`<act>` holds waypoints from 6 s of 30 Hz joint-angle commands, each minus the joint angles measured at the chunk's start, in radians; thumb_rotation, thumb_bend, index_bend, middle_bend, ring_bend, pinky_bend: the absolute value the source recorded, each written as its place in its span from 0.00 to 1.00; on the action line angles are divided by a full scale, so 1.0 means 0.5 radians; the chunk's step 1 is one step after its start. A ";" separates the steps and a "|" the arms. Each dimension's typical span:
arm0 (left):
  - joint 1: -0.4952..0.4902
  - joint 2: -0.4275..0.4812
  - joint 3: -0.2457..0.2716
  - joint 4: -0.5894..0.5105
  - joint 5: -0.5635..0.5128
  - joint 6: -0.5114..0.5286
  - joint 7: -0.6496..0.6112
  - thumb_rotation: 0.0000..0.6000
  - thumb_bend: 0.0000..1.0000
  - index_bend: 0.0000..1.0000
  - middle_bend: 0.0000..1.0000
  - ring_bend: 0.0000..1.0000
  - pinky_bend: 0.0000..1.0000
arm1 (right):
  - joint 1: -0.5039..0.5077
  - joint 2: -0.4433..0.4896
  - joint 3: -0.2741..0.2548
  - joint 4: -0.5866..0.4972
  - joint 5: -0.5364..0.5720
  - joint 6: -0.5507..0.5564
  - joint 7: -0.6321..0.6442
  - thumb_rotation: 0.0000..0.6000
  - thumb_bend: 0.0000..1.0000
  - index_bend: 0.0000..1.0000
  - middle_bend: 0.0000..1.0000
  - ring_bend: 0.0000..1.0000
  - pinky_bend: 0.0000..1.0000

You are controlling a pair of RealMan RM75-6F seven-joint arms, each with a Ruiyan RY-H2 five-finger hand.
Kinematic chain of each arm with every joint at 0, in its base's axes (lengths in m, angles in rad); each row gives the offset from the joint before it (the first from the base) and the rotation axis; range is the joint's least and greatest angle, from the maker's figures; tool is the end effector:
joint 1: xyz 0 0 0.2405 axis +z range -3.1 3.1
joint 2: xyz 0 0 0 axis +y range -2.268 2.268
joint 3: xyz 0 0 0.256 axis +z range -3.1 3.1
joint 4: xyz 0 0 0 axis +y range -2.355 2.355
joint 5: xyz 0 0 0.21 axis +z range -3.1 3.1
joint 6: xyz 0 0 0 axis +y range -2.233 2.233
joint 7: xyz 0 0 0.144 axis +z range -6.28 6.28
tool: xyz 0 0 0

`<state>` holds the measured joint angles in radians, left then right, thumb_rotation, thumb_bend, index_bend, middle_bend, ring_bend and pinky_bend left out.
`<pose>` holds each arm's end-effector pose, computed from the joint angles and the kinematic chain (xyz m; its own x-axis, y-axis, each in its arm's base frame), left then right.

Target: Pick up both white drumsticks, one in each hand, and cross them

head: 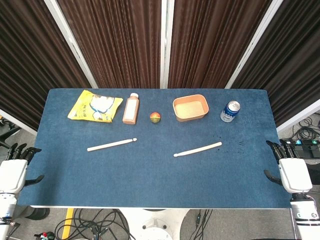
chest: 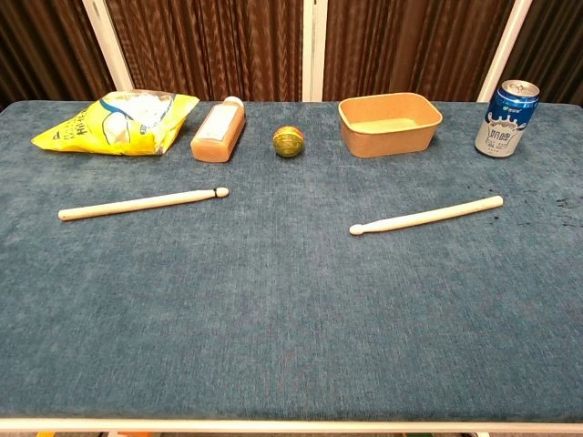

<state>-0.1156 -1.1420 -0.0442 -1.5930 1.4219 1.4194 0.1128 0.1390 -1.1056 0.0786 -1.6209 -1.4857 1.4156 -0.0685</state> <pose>-0.3215 0.1892 0.1483 0.4838 0.0659 0.8727 0.8730 0.0340 -0.4865 -0.3029 -0.2035 0.1583 0.4591 -0.0180 0.8882 -0.8877 -0.0480 0.4579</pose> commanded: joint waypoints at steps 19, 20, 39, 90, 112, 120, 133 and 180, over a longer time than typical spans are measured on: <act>0.023 -0.078 -0.020 0.081 0.074 0.122 0.006 1.00 0.04 0.24 0.22 0.08 0.04 | 0.249 -0.021 0.035 0.082 -0.055 -0.324 0.222 1.00 0.14 0.19 0.27 0.10 0.21; 0.023 -0.079 -0.020 0.085 0.077 0.123 0.004 1.00 0.04 0.24 0.22 0.08 0.04 | 0.293 -0.041 0.049 0.109 -0.052 -0.376 0.239 1.00 0.15 0.21 0.28 0.11 0.22; 0.025 -0.046 -0.005 0.038 0.051 0.077 0.010 1.00 0.03 0.24 0.22 0.08 0.04 | 0.924 -0.847 0.095 1.072 0.061 -1.053 0.139 1.00 0.15 0.40 0.42 0.22 0.26; -0.086 -0.065 -0.047 0.129 0.095 -0.033 -0.065 1.00 0.03 0.24 0.22 0.08 0.06 | 1.033 -1.171 -0.057 1.575 -0.010 -0.968 0.173 1.00 0.57 0.67 0.64 0.41 0.33; -0.840 -0.489 -0.303 0.003 -0.425 -0.847 0.414 1.00 0.22 0.41 0.46 0.54 0.59 | 0.811 -0.289 0.193 0.480 0.114 -0.472 0.404 1.00 0.81 0.69 0.65 0.44 0.35; -0.965 -0.791 -0.265 0.279 -0.830 -0.899 0.830 1.00 0.24 0.41 0.47 0.56 0.60 | 0.790 -0.285 0.170 0.494 0.113 -0.489 0.448 1.00 0.81 0.69 0.65 0.44 0.35; -1.033 -0.957 -0.246 0.532 -1.095 -0.904 0.959 1.00 0.27 0.41 0.49 0.56 0.62 | 0.799 -0.351 0.140 0.589 0.092 -0.528 0.480 1.00 0.81 0.69 0.65 0.44 0.35; -1.087 -1.071 -0.173 0.820 -1.026 -0.909 0.819 1.00 0.46 0.61 0.64 0.63 0.67 | 0.754 -0.385 0.122 0.641 0.126 -0.546 0.514 1.00 0.81 0.70 0.65 0.44 0.35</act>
<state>-0.6689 -1.6728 -0.1331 -1.1959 0.8760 0.9543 0.5608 0.5174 -1.2982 0.1405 -1.2998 -1.4238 1.1415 0.1873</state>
